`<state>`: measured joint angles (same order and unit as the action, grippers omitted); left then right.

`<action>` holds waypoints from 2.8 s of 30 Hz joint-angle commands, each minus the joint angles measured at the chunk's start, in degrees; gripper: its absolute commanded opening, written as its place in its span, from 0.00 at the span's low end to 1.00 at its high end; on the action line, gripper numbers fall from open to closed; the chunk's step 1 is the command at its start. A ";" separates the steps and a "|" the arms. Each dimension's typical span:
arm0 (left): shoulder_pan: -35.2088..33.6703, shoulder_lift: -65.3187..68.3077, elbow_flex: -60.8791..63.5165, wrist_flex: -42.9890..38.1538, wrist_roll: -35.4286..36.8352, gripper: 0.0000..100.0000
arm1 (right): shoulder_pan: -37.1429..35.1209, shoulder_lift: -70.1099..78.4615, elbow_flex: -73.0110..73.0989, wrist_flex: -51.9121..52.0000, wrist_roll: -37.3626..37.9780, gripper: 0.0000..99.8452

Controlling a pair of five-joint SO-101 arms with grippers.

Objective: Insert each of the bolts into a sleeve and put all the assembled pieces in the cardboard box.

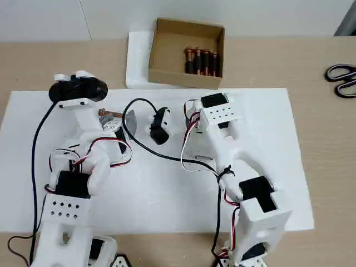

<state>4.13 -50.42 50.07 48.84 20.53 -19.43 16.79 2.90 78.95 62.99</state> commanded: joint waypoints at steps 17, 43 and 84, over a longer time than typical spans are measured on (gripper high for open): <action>-0.26 -1.58 -0.66 0.18 -0.35 0.17 | 0.40 4.18 0.35 -1.54 0.18 0.10; -0.35 -1.32 -1.80 -6.42 5.63 0.11 | -1.01 -21.05 -2.20 5.05 -22.24 0.01; -6.42 59.60 -45.67 3.69 34.02 0.01 | -0.84 -25.01 2.81 16.04 -36.48 0.01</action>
<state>-0.88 7.96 7.78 52.35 52.79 -20.04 -5.54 5.89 93.63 27.12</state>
